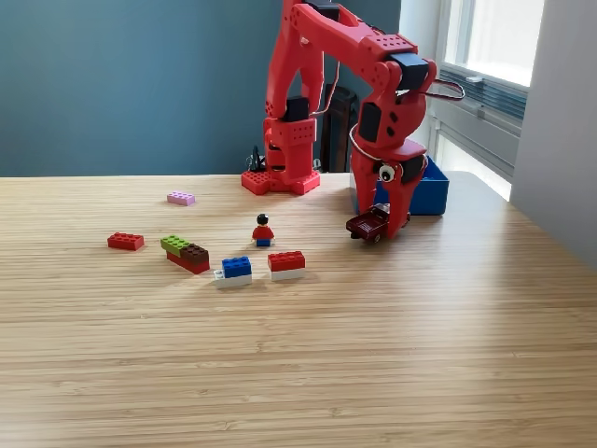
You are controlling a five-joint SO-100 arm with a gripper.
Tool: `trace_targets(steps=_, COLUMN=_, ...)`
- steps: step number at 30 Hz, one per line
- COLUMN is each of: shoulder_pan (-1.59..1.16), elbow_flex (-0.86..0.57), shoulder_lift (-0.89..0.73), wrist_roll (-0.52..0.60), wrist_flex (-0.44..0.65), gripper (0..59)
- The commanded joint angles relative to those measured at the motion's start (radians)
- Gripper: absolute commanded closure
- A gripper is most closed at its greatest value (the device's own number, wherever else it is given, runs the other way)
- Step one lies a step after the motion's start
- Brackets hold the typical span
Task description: Grasp a lego block and put it in the bin.
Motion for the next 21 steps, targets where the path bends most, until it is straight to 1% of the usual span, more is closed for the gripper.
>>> trace_targets(steps=1, shoulder_pan=-0.005, elbow_flex=-0.158, shoulder_lift=0.032, wrist_roll=0.104, wrist_flex=0.064, gripper=58.6)
trace_targets(steps=3, shoulder_pan=-0.003, elbow_flex=-0.218, shoulder_lift=0.035, wrist_roll=0.133, wrist_flex=0.11, gripper=58.6)
trace_targets(steps=6, shoulder_pan=-0.003, elbow_flex=-0.359, shoulder_lift=0.037, wrist_roll=0.183, wrist_flex=0.207, gripper=58.6)
trace_targets(steps=9, shoulder_pan=-0.005, elbow_flex=-0.482, shoulder_lift=0.037, wrist_roll=0.227, wrist_flex=0.281, gripper=58.6)
trace_targets(steps=13, shoulder_pan=-0.041, elbow_flex=-0.592, shoulder_lift=0.038, wrist_roll=0.278, wrist_flex=0.385, gripper=58.6)
trace_targets(steps=16, shoulder_pan=-0.098, elbow_flex=-0.606, shoulder_lift=0.038, wrist_roll=0.299, wrist_flex=0.453, gripper=58.6)
trace_targets(steps=21, shoulder_pan=-0.196, elbow_flex=-0.508, shoulder_lift=0.038, wrist_roll=0.33, wrist_flex=0.459, gripper=58.6)
